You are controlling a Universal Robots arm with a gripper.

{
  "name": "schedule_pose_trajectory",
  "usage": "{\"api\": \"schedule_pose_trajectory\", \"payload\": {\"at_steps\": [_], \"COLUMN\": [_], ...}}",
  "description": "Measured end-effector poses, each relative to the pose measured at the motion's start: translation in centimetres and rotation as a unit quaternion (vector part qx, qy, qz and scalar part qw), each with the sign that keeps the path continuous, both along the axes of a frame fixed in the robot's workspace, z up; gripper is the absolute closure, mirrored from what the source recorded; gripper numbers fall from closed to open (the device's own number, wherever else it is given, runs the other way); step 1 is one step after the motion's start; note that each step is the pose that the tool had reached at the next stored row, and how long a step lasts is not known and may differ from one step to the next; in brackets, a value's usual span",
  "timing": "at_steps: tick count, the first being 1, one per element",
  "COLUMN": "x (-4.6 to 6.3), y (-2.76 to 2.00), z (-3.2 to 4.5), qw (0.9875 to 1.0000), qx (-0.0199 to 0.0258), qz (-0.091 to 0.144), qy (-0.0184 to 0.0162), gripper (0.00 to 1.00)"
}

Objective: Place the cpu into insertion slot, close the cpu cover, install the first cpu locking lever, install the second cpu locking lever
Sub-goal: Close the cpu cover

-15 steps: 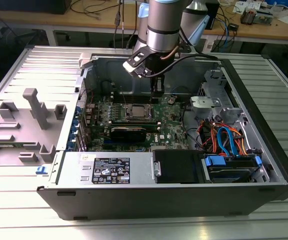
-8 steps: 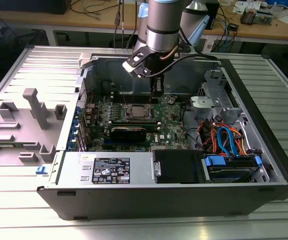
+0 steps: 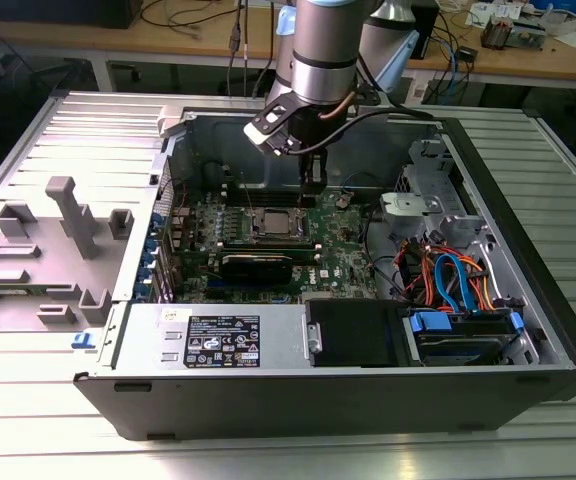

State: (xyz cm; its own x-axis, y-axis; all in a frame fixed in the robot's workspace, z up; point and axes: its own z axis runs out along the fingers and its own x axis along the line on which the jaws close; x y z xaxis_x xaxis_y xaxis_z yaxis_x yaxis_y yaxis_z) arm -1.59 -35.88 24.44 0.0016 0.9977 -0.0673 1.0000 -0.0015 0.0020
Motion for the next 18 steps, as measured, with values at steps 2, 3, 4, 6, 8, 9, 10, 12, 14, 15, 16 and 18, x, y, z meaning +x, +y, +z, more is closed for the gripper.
{"api": "schedule_pose_trajectory", "payload": {"at_steps": [2,3,4,6,8,9,10,12,14,15,16,18], "x": [-0.04,-0.11,-0.17,-0.20,-0.26,-0.28,-0.32,-0.39,-0.45,-0.46,-0.49,-0.52], "y": [0.00,0.00,0.00,0.00,0.00,0.00,0.00,0.00,0.00,0.00,0.00,0.00], "z": [0.00,0.00,0.00,0.00,0.00,0.00,0.00,0.00,0.00,0.00,0.00,0.00], "qw": [1.0000,1.0000,1.0000,1.0000,1.0000,1.0000,1.0000,1.0000,1.0000,1.0000,1.0000,1.0000], "qx": [0.0000,0.0000,0.0000,0.0000,0.0000,0.0000,0.0000,0.0000,0.0000,0.0000,0.0000,0.0000], "qz": [0.000,0.000,0.000,0.000,0.000,0.000,0.000,0.000,0.000,0.000,0.000,0.000], "qy": [0.0000,0.0000,0.0000,0.0000,0.0000,0.0000,0.0000,0.0000,0.0000,0.0000,0.0000,0.0000], "gripper": [0.89,0.89,0.89,0.89,0.89,0.89,0.89,0.89,0.89,0.89,0.89,0.89]}}
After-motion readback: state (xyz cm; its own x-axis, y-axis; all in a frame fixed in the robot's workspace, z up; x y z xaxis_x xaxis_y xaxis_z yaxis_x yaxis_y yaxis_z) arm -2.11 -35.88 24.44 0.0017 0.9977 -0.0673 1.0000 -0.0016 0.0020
